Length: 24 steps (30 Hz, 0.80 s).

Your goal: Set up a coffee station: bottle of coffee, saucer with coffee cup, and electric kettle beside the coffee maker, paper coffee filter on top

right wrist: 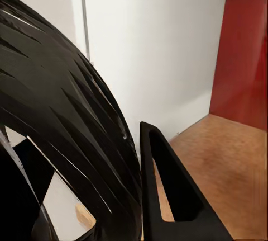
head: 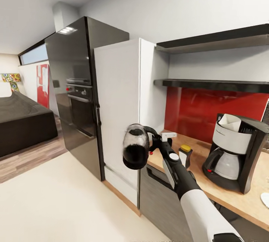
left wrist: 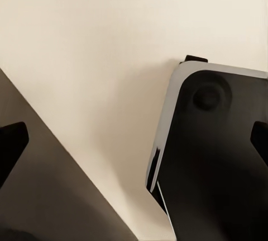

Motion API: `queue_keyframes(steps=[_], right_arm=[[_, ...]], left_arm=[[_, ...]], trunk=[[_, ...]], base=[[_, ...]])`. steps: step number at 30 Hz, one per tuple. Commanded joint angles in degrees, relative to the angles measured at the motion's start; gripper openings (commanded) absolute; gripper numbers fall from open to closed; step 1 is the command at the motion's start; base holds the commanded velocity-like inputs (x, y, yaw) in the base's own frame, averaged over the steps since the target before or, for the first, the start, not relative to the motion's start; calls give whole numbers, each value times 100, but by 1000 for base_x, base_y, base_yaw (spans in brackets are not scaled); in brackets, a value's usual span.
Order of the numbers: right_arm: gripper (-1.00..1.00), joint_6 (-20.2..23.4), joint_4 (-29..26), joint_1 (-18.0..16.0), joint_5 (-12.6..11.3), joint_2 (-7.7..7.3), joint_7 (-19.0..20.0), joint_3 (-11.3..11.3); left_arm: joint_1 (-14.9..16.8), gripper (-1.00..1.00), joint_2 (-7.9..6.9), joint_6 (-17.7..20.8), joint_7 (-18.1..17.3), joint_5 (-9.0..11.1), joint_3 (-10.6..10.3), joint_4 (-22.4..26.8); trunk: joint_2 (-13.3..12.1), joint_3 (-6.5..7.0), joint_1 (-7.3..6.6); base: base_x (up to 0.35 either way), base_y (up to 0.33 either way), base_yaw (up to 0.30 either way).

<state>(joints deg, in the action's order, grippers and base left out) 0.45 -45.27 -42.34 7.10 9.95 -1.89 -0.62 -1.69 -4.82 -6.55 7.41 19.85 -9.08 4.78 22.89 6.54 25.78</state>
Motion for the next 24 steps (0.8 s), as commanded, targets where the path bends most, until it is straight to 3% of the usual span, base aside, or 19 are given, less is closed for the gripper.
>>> queue_keyframes(steps=[1,13,14,15,16,18,24], right_arm=[[-100,4,-5,-2,63,5,-22,-8],[-100,22,-125,-2,61,5,-123,-60],[-100,195,-336,-2,40,5,-523,-75],[-100,274,-392,-2,10,5,-665,-76],[-100,436,-480,-2,-184,5,-876,-74],[-100,508,-546,-2,-415,5,-945,-71],[-100,536,-631,-2,-558,5,-979,-70]], left_arm=[[-7,100,-2,-4,24,45,-50,14],[-7,100,-1,2,24,45,-50,14],[-7,100,-4,4,24,45,-50,14],[-7,100,-4,4,24,45,-50,14],[-7,100,-2,-2,24,45,-50,14],[-7,100,-2,-4,24,45,-50,14],[-7,100,-1,-8,20,45,-47,14]], trunk=[[4,-8,2],[4,-98,2],[4,-107,2],[4,-116,2],[4,-125,2],[4,-143,2],[4,-197,2]], base=[[0,0,-193],[0,0,-188],[16,6,-73],[52,35,-47],[160,141,-15],[205,187,-8],[242,215,-84]])
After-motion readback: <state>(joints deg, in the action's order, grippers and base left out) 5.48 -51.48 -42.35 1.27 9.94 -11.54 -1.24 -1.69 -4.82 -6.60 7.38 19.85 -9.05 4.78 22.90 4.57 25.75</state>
